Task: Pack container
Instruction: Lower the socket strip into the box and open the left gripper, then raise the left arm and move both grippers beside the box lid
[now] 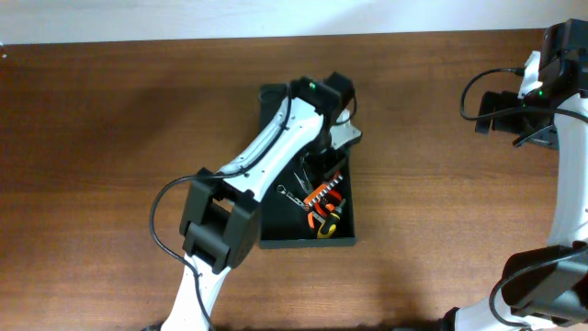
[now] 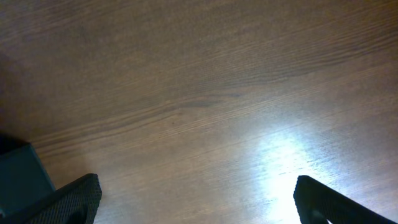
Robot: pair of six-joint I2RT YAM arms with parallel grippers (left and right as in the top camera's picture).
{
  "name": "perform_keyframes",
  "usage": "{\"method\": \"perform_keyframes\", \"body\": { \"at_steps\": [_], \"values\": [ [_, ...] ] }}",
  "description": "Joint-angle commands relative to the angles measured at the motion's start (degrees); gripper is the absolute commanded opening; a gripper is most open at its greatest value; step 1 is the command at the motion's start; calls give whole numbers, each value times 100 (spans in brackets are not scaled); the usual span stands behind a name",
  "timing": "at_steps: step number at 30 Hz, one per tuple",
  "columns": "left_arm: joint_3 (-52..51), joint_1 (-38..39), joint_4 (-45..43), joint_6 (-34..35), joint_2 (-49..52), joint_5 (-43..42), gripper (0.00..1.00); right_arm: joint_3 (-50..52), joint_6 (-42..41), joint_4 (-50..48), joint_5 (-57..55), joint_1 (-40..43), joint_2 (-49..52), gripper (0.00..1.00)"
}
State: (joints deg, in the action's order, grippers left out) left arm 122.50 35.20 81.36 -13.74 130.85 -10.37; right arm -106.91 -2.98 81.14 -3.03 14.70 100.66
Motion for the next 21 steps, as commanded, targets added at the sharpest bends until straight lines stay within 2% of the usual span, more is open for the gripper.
{"method": "perform_keyframes", "body": {
  "at_steps": [1,3,7,9,15,16,21],
  "values": [
    [1062,-170,372,83,-114,-76,49,-11,-50,2,-48,33,-44,99],
    [1663,-245,658,87,-133,20,56,-11,-50,2,-48,33,-44,99],
    [2924,-485,1322,94,-144,514,76,-11,-50,2,-48,33,-44,99],
    [3257,-625,1521,278,-162,662,76,-11,-50,2,-48,33,-44,99],
    [3421,-1261,1534,857,-575,859,80,-11,-50,2,-50,33,-44,99],
    [3421,-1386,1532,911,-638,892,99,-11,-50,2,-48,33,-44,99],
    [3421,-2098,1532,1722,-887,1469,99,-11,-50,2,-48,33,-44,99]
  ]
}}
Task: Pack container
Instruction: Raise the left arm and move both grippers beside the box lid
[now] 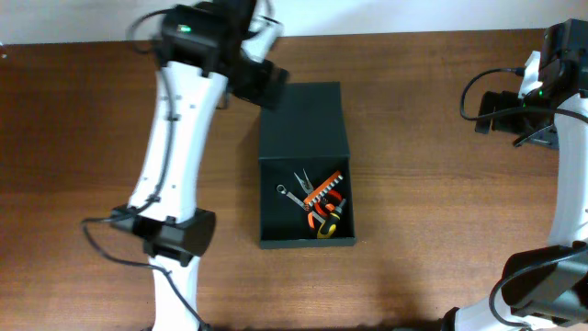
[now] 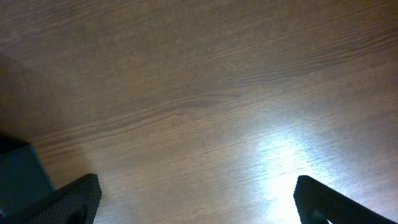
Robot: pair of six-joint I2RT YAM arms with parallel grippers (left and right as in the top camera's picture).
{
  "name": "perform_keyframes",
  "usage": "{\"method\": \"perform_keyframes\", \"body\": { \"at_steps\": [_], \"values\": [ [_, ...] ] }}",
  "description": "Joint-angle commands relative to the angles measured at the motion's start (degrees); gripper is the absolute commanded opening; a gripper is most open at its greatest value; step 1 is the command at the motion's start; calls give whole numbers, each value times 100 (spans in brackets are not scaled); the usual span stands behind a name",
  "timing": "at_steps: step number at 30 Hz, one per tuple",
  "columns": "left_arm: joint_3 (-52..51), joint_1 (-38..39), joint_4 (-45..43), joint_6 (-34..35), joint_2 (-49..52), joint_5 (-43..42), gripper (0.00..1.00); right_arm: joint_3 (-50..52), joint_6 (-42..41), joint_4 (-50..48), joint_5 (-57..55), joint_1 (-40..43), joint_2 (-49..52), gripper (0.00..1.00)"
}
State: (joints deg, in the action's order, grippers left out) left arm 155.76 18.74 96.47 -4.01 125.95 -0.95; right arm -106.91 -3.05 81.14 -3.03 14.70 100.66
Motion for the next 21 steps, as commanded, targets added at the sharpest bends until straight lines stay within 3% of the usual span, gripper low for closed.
{"method": "perform_keyframes", "body": {
  "at_steps": [1,7,10,20,21],
  "values": [
    [94,-772,22,1023,-431,503,99,-11,-44,2,-48,33,-44,99],
    [92,-1515,22,1088,-435,-94,99,-11,-68,-273,175,33,-44,99],
    [92,-1720,11,1084,-435,-122,99,-11,-68,-402,933,33,-44,99],
    [15,-1818,-260,1086,-365,-96,93,-9,-63,-1049,2406,13,42,100],
    [-55,-1825,-361,1086,-326,-59,90,-2,-55,-1117,2393,-7,90,93]
  ]
}}
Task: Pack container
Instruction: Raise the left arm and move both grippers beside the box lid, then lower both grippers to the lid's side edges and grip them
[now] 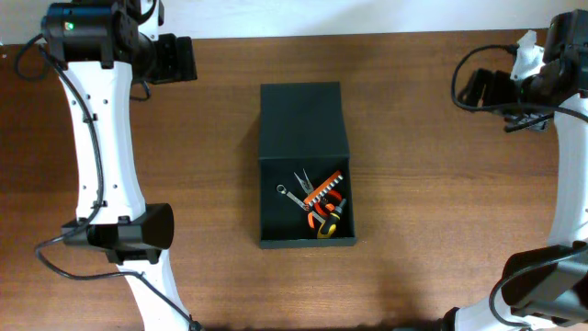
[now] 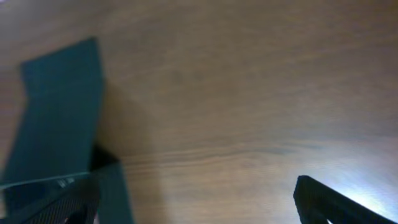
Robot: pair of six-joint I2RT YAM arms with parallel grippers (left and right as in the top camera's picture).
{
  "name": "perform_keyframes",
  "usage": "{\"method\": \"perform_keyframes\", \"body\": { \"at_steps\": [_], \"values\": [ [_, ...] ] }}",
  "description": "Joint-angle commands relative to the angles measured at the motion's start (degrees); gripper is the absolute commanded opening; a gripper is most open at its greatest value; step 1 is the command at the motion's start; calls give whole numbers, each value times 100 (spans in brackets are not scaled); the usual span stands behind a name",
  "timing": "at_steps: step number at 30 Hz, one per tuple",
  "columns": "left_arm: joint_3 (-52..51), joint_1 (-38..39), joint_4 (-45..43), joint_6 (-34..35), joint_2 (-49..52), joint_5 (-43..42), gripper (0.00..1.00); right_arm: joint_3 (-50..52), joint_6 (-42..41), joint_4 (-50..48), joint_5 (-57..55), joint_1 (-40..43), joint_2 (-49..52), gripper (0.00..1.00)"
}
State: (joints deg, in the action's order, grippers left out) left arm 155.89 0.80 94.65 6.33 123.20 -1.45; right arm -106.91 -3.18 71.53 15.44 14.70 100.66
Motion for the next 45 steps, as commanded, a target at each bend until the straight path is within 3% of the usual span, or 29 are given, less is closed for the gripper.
{"method": "perform_keyframes", "body": {
  "at_steps": [1,3,4,5,7,10,16,21,35,45],
  "values": [
    [-157,-35,-282,52,-11,0,75,13,-31,-227,540,-15,133,81],
    [-422,-68,-490,179,149,-4,38,66,-81,-380,540,-46,293,33],
    [-520,-90,-540,356,227,-4,16,68,-181,-426,538,-55,402,20],
    [-671,-133,-599,671,352,-7,2,70,-332,-457,560,-55,527,4],
    [-1058,-245,-619,1475,634,-11,2,74,-682,-494,564,-55,804,4],
    [-1620,-289,-647,1871,986,-146,2,74,-785,-656,741,-81,1167,4],
    [-2645,-149,-1320,1700,1279,-654,2,76,-584,-946,2037,-308,1878,4],
    [-3049,-68,-1993,1051,1279,-1818,2,74,-525,-988,2170,-640,2312,4],
    [-3169,-68,-2186,682,1279,-2413,2,76,-461,-1333,2651,-1069,2920,4],
    [-4100,-68,-2686,680,1281,-2802,2,76,-483,-1331,2815,-1172,3187,4]
  ]
}}
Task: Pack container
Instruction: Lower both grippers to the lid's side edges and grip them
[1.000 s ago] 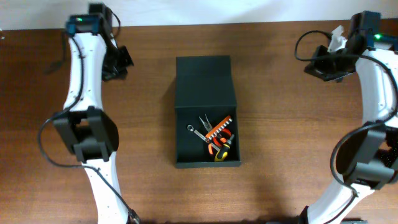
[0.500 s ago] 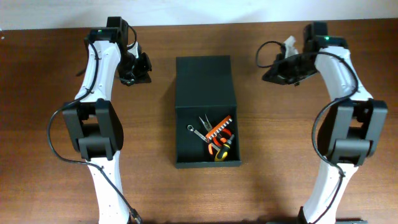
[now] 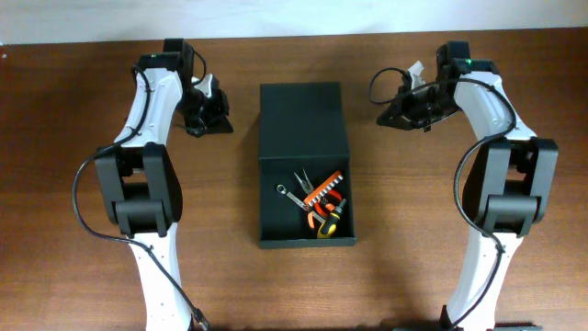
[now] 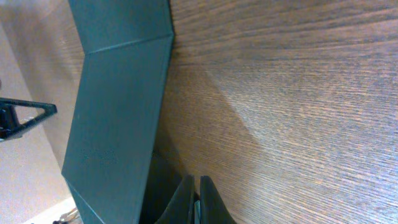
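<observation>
The dark container (image 3: 276, 198) lies at the table's middle. A flat dark lid panel (image 3: 303, 119) covers its far half. The open near half holds a wrench (image 3: 288, 193), orange pliers (image 3: 323, 210) and other small tools. My left gripper (image 3: 219, 115) sits just left of the lid panel, and the overhead view does not show whether it is open. My right gripper (image 3: 384, 117) sits to the right of that panel, a short gap away. In the right wrist view the right gripper (image 4: 194, 182) is shut and empty, low over the wood beside the container's wall (image 4: 118, 112).
Brown wooden table (image 3: 441, 230) all round the container. The back edge of the table meets a pale wall (image 3: 294, 14). Cables loop off both arms near the wrists.
My left gripper has come from the far back left to the lid's left side. My right gripper has come from the right edge to the lid's right side and has shut.
First my left arm lay across the container's far half while the right gripper stood open at the right edge. The left arm was then at the back left, with the lid panel showing over the far half. Now both grippers flank that panel.
</observation>
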Robot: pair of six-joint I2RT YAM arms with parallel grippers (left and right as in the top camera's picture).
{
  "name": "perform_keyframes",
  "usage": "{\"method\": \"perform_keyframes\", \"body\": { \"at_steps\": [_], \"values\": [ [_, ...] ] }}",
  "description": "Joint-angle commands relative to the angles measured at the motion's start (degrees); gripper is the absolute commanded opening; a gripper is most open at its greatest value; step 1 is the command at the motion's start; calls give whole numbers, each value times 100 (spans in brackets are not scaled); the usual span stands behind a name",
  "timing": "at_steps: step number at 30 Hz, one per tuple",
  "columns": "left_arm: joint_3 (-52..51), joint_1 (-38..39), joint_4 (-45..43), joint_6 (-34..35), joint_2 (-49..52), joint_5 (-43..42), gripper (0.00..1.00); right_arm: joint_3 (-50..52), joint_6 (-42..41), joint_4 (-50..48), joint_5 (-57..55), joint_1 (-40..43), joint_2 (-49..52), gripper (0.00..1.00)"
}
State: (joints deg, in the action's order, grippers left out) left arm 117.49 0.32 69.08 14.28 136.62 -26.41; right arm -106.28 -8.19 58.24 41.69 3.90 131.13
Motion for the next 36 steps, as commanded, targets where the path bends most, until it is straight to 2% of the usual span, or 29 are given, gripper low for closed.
{"method": "perform_keyframes", "body": {
  "at_steps": [1,17,23,36],
  "values": [
    [-308,-20,-157,-116,-61,-345,2,13,17,0,192,-107,144,4],
    [-684,-7,-420,-393,-59,-1027,2,28,20,-2,439,-278,221,4],
    [-684,105,-413,-391,-59,-1029,2,28,22,-2,868,-278,525,4],
    [-684,201,-409,-389,-59,-1027,2,28,17,-7,870,-284,629,4]
  ]
}}
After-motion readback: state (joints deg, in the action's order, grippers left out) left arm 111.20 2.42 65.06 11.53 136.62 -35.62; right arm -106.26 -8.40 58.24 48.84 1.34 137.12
